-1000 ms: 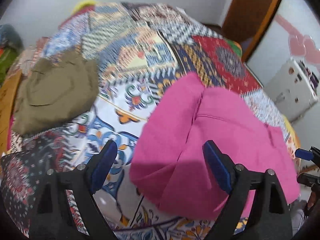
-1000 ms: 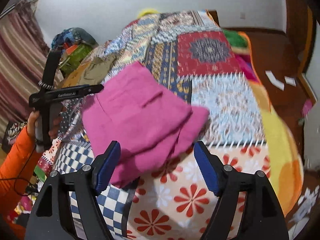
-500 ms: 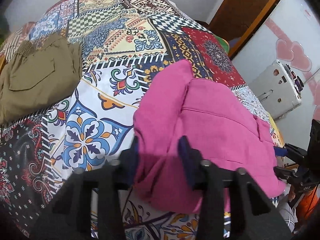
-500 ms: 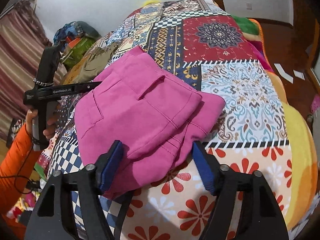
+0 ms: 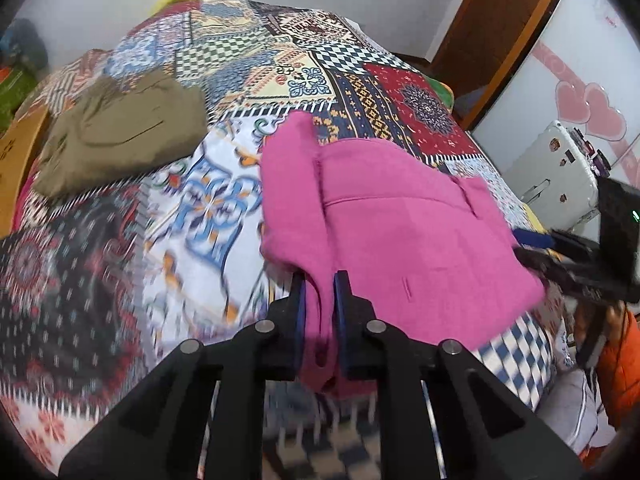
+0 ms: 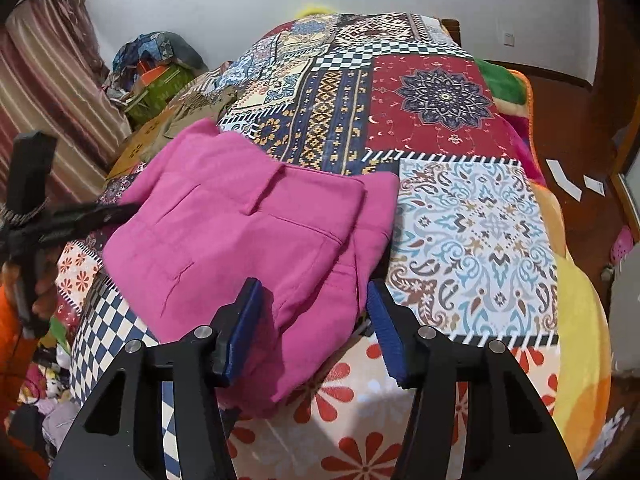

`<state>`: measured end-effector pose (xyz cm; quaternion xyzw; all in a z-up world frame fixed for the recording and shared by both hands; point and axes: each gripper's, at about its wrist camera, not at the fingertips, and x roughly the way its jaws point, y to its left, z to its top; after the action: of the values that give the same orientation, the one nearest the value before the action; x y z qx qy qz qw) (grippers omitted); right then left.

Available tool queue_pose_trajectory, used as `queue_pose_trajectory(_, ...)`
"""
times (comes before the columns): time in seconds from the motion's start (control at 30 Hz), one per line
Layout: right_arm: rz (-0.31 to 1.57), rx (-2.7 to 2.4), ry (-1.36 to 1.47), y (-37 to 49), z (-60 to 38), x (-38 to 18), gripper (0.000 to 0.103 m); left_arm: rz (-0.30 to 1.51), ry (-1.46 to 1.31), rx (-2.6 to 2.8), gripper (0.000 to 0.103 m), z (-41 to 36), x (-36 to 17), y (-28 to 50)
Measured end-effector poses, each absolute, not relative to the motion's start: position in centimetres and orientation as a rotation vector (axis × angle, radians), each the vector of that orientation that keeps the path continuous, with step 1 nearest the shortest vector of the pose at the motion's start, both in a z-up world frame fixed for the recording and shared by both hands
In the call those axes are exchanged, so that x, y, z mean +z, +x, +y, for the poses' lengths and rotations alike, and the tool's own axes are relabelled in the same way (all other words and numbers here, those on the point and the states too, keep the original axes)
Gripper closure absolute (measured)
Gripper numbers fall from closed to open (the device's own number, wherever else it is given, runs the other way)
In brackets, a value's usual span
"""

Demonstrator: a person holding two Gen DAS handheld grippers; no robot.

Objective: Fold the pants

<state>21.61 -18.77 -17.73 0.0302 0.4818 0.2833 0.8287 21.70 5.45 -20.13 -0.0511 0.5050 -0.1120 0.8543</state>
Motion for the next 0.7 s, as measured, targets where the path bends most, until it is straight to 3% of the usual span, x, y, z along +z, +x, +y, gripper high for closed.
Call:
queue_pose_trajectory(0.23, 1.010, 0.668, 0.049, 20.7, -17.1, -17.3, 0.052, 1.054, -0.164, -0.178, 0.090, 6.9, -19.5, 16.4)
queue_pose_trajectory(0.3, 1.001, 0.668, 0.038, 20.4, -16.9, -16.9, 0.052, 1.061, -0.171, -0.150, 0.084, 7.3, -19.4, 15.7)
queue_pose_trajectory(0.57, 0.910, 0.641, 0.032, 20.0, -17.9, -13.7, 0.052, 0.990, -0.140, -0.041, 0.082, 8.8, -16.3, 16.3)
queue_pose_trajectory(0.7, 0.887, 0.667, 0.056, 21.6, -16.8, -12.9, 0.052, 0.943, -0.193, -0.090, 0.066, 8.3, -14.8, 18.2)
